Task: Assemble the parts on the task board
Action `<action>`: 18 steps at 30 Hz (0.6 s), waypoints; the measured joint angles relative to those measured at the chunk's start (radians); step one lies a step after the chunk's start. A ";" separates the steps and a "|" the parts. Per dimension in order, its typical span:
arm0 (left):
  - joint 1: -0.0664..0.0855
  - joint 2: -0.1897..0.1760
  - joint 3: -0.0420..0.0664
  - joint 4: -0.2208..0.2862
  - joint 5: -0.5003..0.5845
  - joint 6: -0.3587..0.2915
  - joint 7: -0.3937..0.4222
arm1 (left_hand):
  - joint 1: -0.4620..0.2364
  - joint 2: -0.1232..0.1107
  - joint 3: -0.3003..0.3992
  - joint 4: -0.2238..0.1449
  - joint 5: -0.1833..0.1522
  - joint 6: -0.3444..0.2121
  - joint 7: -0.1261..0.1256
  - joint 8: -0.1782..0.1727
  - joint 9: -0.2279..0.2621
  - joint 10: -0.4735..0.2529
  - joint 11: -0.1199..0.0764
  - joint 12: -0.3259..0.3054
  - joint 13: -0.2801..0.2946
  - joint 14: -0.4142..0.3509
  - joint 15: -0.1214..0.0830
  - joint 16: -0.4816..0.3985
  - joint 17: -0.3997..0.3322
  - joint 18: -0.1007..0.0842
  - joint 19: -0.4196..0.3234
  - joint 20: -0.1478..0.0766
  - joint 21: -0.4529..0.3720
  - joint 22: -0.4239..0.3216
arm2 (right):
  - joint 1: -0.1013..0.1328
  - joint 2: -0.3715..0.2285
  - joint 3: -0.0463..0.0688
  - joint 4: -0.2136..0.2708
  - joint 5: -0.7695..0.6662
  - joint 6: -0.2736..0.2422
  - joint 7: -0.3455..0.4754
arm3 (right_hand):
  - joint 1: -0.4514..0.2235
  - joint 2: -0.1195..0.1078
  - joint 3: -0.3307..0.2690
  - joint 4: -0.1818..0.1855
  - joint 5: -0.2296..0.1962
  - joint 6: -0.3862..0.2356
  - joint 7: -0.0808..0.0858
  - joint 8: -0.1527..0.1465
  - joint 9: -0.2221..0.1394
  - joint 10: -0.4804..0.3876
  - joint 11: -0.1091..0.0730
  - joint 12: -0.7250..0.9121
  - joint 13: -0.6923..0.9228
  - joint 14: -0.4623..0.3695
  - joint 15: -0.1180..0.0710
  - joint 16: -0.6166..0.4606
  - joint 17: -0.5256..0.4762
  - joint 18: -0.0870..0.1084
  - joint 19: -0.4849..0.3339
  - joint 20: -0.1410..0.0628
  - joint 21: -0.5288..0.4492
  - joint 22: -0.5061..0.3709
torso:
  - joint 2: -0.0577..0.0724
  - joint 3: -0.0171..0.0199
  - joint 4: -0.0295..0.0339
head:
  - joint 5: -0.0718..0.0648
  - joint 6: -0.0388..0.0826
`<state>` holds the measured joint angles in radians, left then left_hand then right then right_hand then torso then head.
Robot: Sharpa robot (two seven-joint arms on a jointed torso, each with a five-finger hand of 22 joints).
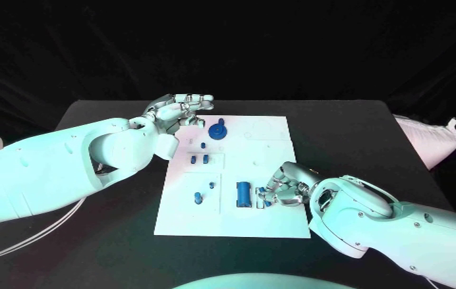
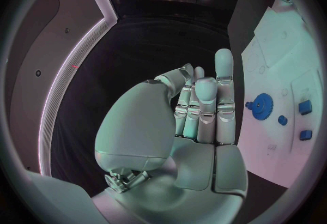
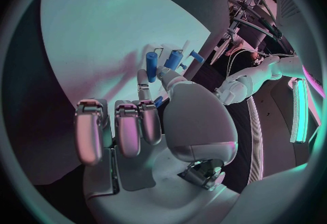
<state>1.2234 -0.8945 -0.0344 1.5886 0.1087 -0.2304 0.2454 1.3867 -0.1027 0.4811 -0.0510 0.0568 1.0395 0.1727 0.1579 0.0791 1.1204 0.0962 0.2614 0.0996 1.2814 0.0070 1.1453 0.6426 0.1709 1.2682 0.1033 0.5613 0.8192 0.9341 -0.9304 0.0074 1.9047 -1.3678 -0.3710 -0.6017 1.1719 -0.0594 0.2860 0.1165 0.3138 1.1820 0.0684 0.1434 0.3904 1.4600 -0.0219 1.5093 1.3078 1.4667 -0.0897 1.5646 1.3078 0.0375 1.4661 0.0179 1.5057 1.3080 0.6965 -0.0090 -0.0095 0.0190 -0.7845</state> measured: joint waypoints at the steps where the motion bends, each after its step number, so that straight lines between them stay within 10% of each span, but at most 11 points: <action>1: 0.000 0.000 0.000 0.000 0.000 0.000 0.000 | 0.000 0.000 0.000 0.000 0.000 -0.003 -0.001 0.000 0.000 0.000 0.000 0.000 0.000 -0.003 -0.001 0.000 -0.001 0.000 0.000 0.000 -0.003 0.000 | 0.000 0.001 0.000 -0.001 0.001 0.000 0.000 | 0.000 0.000 0.000 0.000 0.000 0.000 0.000 0.000 0.002 0.000 0.000 0.000 0.000 0.000 0.000 0.000 0.000 0.000 0.000 0.000 0.000 0.000 | 0.000 0.0000 0.0000 | 0.000 0.000; 18: 0.000 0.001 0.000 0.001 0.000 0.002 -0.004 | 0.000 0.000 0.000 0.000 0.000 -0.007 0.000 0.000 0.000 0.000 0.000 0.000 -0.001 -0.007 0.000 0.000 -0.002 0.000 0.000 0.000 -0.004 0.000 | 0.001 0.016 0.001 -0.015 0.009 0.030 -0.003 | -0.021 0.000 -0.014 0.014 0.000 0.023 -0.022 0.008 0.014 0.011 -0.011 0.004 0.000 0.000 -0.007 0.000 0.000 0.000 0.000 -0.007 0.005 0.000 | 0.000 0.0002 -0.0007 | 0.002 -0.002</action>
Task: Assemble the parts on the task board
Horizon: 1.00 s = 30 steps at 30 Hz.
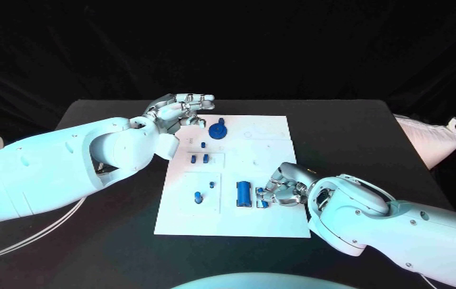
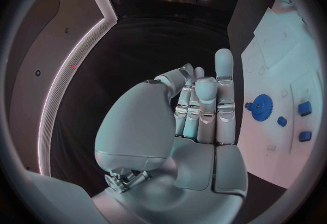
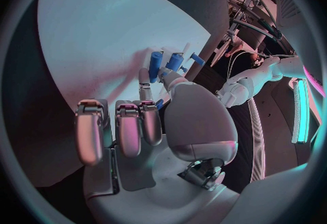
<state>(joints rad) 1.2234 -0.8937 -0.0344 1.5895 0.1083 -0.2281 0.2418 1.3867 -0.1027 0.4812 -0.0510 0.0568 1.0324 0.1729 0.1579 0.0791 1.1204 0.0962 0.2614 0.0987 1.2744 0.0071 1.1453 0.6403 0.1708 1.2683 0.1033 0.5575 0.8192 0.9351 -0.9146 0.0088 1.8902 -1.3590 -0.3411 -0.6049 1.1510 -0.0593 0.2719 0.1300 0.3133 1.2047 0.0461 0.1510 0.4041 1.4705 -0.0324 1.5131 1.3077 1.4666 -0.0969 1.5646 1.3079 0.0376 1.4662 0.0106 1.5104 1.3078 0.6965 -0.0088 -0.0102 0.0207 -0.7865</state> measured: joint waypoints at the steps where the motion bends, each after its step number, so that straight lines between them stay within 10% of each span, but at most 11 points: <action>1: 0.000 0.000 0.000 0.000 0.000 0.000 0.000 | 0.000 0.000 0.000 0.000 0.000 0.000 0.000 0.000 0.000 0.000 0.000 0.000 0.000 0.000 0.000 0.000 0.000 0.000 0.000 0.000 0.000 0.000 | 0.000 0.000 0.000 -0.001 0.000 0.001 0.000 | 0.000 0.000 0.000 0.000 0.000 0.002 -0.002 0.000 0.000 0.000 0.000 0.000 0.000 0.000 0.000 0.000 0.000 0.000 0.000 0.000 0.000 0.000 | 0.000 -0.0001 0.0000 | 0.000 0.000; 30: 0.000 -0.001 0.000 0.004 -0.008 0.008 -0.009 | -0.004 0.004 0.000 0.000 0.000 0.000 0.000 0.000 0.000 0.000 0.000 0.000 0.000 0.000 0.000 0.000 -0.002 0.000 0.000 0.000 0.000 -0.001 | -0.001 0.017 -0.001 -0.020 -0.005 0.036 -0.007 | -0.080 0.004 -0.104 0.081 -0.011 0.039 -0.032 0.039 0.058 0.000 -0.011 0.003 0.000 0.000 -0.007 0.000 0.000 0.000 0.000 -0.007 0.007 0.000 | 0.000 0.0004 0.0000 | 0.001 0.000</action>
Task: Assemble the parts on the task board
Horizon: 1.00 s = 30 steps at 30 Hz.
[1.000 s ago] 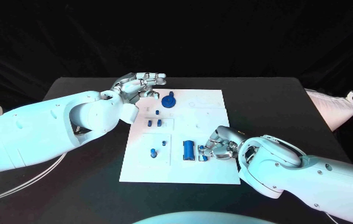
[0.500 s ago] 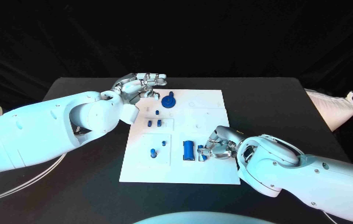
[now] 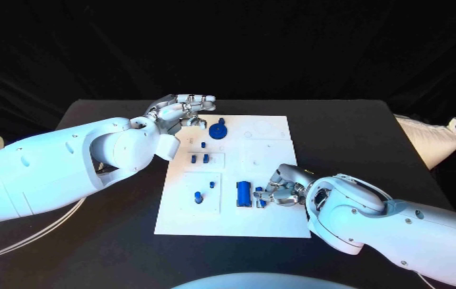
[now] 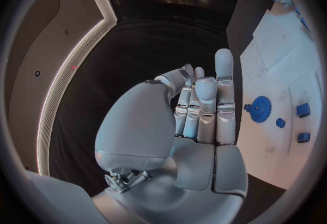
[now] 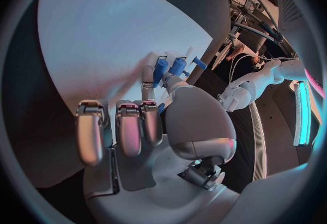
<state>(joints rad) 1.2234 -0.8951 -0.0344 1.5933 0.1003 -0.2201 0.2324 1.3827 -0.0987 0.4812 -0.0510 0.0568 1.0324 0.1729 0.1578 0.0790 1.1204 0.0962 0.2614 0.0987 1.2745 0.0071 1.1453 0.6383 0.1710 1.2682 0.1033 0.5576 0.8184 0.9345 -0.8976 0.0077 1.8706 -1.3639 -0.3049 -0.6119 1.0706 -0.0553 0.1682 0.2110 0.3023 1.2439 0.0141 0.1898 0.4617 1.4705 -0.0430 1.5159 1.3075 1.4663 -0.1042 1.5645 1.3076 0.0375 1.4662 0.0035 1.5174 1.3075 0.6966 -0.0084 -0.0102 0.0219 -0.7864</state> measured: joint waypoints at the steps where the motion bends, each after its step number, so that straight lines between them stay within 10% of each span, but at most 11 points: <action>1: 0.000 0.000 0.000 0.000 0.000 0.000 0.000 | 0.000 0.000 0.000 0.000 0.000 0.000 0.000 0.000 0.000 0.000 0.000 0.000 0.000 0.000 0.000 0.000 0.000 0.000 0.000 0.000 0.000 0.000 | 0.000 0.000 0.000 0.001 0.000 0.001 0.000 | -0.007 0.003 -0.007 0.007 0.005 0.000 0.000 0.003 0.004 0.000 0.000 0.005 0.000 0.000 0.000 0.000 0.000 0.000 0.000 0.000 0.000 0.000 | 0.000 0.0000 -0.0001 | 0.000 0.000; 10: 0.000 -0.001 0.000 0.000 -0.001 0.002 -0.003 | 0.000 0.000 -0.003 -0.003 0.000 0.000 0.000 0.000 -0.001 -0.007 0.000 0.000 0.000 0.000 0.000 0.000 0.000 0.000 0.000 0.000 0.000 0.000 | -0.001 -0.010 0.000 0.014 -0.007 0.003 -0.001 | -0.040 0.009 -0.111 0.072 -0.078 0.001 -0.001 0.018 0.040 0.003 -0.004 0.011 0.000 0.000 -0.007 0.000 0.000 0.000 0.000 0.000 0.000 0.000 | 0.000 0.0006 -0.0003 | 0.000 0.000; 22: 0.000 -0.002 0.000 -0.001 -0.001 0.003 -0.004 | 0.000 0.000 -0.003 -0.003 0.000 0.000 0.000 0.000 -0.001 -0.007 0.000 0.000 0.000 0.000 0.000 0.000 0.000 0.000 0.000 0.000 0.000 0.000 | -0.001 -0.044 0.000 0.034 -0.013 -0.013 0.008 | -0.040 0.010 -0.171 0.072 -0.140 -0.003 -0.005 0.019 0.060 -0.005 -0.012 0.011 0.000 0.000 -0.007 0.000 0.000 0.000 0.000 0.000 0.000 0.000 | 0.000 0.0007 -0.0009 | -0.001 0.003; 30: -0.001 0.001 -0.001 -0.010 -0.002 0.003 -0.001 | 0.000 0.000 -0.003 -0.003 0.000 0.000 0.000 0.000 -0.001 -0.007 0.000 0.005 -0.001 0.000 0.000 0.000 -0.007 0.000 0.000 0.000 0.000 0.000 | 0.019 -0.075 0.003 0.004 0.117 -0.089 0.160 | 0.107 0.025 -0.191 0.024 -0.070 -0.140 0.057 -0.073 0.016 -0.005 0.032 -0.097 0.000 0.000 0.023 -0.010 0.000 0.000 0.000 0.016 -0.050 0.001 | -0.003 0.0007 -0.0013 | -0.007 0.013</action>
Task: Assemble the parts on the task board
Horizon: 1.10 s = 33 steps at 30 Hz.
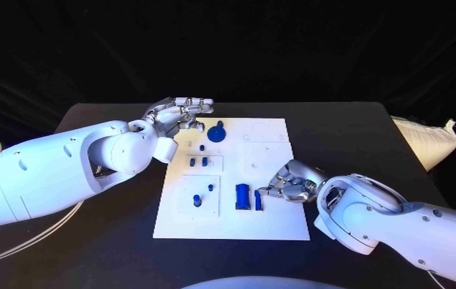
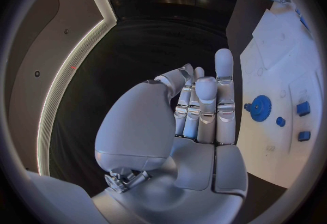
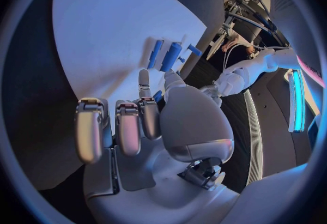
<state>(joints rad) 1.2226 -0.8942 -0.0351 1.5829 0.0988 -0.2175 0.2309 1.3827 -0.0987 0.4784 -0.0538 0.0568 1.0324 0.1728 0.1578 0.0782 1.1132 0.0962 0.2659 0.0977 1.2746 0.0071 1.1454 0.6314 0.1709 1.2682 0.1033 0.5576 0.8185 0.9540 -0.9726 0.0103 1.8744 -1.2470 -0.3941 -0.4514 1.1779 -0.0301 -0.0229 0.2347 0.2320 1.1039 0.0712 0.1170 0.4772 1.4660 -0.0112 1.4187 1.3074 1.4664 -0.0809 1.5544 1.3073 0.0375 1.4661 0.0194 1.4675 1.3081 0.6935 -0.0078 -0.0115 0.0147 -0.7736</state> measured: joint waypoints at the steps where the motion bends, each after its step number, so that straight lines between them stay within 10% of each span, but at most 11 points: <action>1: -0.001 0.001 0.000 -0.003 0.000 0.000 0.001 | 0.000 0.000 0.000 0.000 0.000 0.000 0.000 0.000 0.000 0.000 0.000 0.001 0.000 -0.003 0.002 -0.001 -0.005 0.000 0.000 0.000 0.000 0.000 | 0.006 0.000 0.000 -0.012 0.036 -0.010 0.035 | 0.029 0.003 0.001 -0.015 0.003 -0.009 0.009 -0.012 -0.010 0.000 0.007 -0.037 0.001 -0.001 0.009 -0.014 0.000 0.000 0.000 0.003 -0.017 0.000 | -0.002 0.0000 -0.0008 | -0.001 0.002; 6: -0.008 0.014 -0.003 -0.032 0.000 -0.003 0.009 | -0.008 -0.003 -0.010 -0.001 0.000 -0.004 0.001 0.008 0.000 -0.004 0.004 0.009 -0.003 -0.092 0.005 -0.083 -0.132 0.000 -0.040 0.004 -0.028 -0.012 | 0.040 0.011 0.000 -0.101 0.282 -0.047 0.245 | 0.110 -0.002 -0.002 -0.069 0.003 -0.045 0.034 -0.046 -0.060 -0.035 0.031 -0.257 0.042 0.000 0.021 -0.139 0.000 0.036 -0.045 0.031 -0.167 -0.045 | -0.011 0.0001 -0.0026 | -0.008 0.016; 12: -0.022 0.044 -0.006 -0.116 0.006 -0.008 0.031 | -0.032 -0.006 -0.037 0.012 0.000 -0.016 0.005 0.012 -0.005 -0.022 0.011 0.012 -0.020 -0.204 0.019 -0.259 -0.233 0.000 -0.157 0.019 -0.130 -0.075 | 0.081 0.069 0.006 -0.266 0.615 -0.066 0.479 | 0.223 0.037 0.020 -0.114 -0.031 -0.100 0.054 -0.049 -0.124 -0.272 0.053 -1.007 -0.299 -0.124 0.047 -0.678 -0.429 0.140 -0.292 0.048 -0.701 -0.539 | -0.036 0.0002 -0.0060 | -0.020 0.044; 19: -0.045 0.089 -0.006 -0.240 0.032 -0.019 0.073 | -0.037 -0.003 -0.030 0.022 0.000 -0.027 0.006 -0.014 -0.009 -0.015 0.028 -0.058 -0.036 -0.260 0.067 -0.624 -0.404 0.000 -0.305 0.068 -0.312 -0.220 | 0.103 0.180 0.024 -0.508 0.880 -0.070 0.652 | 0.288 0.022 0.116 -0.132 -0.062 -0.069 0.070 -0.054 -0.212 -0.249 0.069 -1.299 -0.726 -0.153 0.071 -1.069 -0.672 0.140 -0.292 0.067 -0.951 -0.743 | -0.076 0.0000 -0.0173 | -0.019 0.094; 23: -0.053 0.117 -0.006 -0.303 0.050 -0.023 0.102 | -0.044 -0.010 -0.029 0.032 0.000 -0.027 0.006 -0.039 -0.011 -0.002 0.038 -0.126 -0.036 -0.274 0.099 -0.796 -0.476 0.000 -0.392 0.113 -0.425 -0.328 | 0.107 0.234 0.032 -0.621 0.981 -0.059 0.722 | 0.288 0.006 0.186 -0.132 -0.062 -0.087 0.088 -0.054 -0.261 -0.299 0.107 -1.352 -0.928 -0.286 0.126 -1.290 -0.803 0.140 -0.400 0.110 -1.110 -0.847 | -0.096 0.0007 -0.0211 | -0.017 0.122; 29: -0.062 0.141 -0.006 -0.347 0.073 -0.040 0.136 | -0.044 -0.010 -0.032 0.035 0.000 -0.019 0.013 -0.059 -0.011 -0.003 0.047 -0.182 -0.036 -0.278 0.117 -0.903 -0.524 0.000 -0.420 0.141 -0.482 -0.406 | 0.107 0.292 0.035 -0.709 1.053 -0.016 0.786 | 0.256 -0.026 0.232 -0.144 -0.068 -0.118 0.100 -0.054 -0.320 -0.346 0.140 -1.352 -1.115 -0.336 0.168 -1.457 -0.963 0.140 -0.431 0.167 -1.263 -0.971 | -0.111 0.0031 -0.0279 | -0.013 0.151; 33: -0.065 0.155 -0.006 -0.360 0.086 -0.054 0.154 | -0.044 -0.010 -0.036 0.039 0.000 -0.016 0.017 -0.067 -0.011 -0.009 0.052 -0.196 -0.036 -0.275 0.125 -0.945 -0.541 0.000 -0.429 0.150 -0.492 -0.439 | 0.108 0.309 0.037 -0.735 1.066 0.022 0.812 | 0.251 -0.031 0.245 -0.157 -0.073 -0.118 0.100 -0.054 -0.343 -0.346 0.140 -1.352 -1.171 -0.277 0.163 -1.471 -1.011 0.140 -0.376 0.165 -1.284 -1.006 | -0.116 0.0050 -0.0283 | -0.011 0.161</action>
<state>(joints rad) 1.1575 -0.7392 -0.0408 1.2229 0.1846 -0.2712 0.3846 1.3389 -0.1083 0.4428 -0.0149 0.0568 1.0167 0.1895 0.0909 0.0673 1.1043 0.1483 0.0694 0.0621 0.9992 0.1325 0.2003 0.0905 0.1708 0.8393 0.2534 0.0657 0.3798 1.0615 -0.6636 0.0472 1.1396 -0.1807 -0.3722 0.3611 1.4293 -0.0608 0.2224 0.0775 0.1586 0.9858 0.1713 0.0632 0.1346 1.1199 0.1286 0.0669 0.1359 1.1895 0.0824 0.0831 0.2968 0.1776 1.0906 0.1841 0.1839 0.3017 0.5776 -0.0028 -0.0398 0.0036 -0.6130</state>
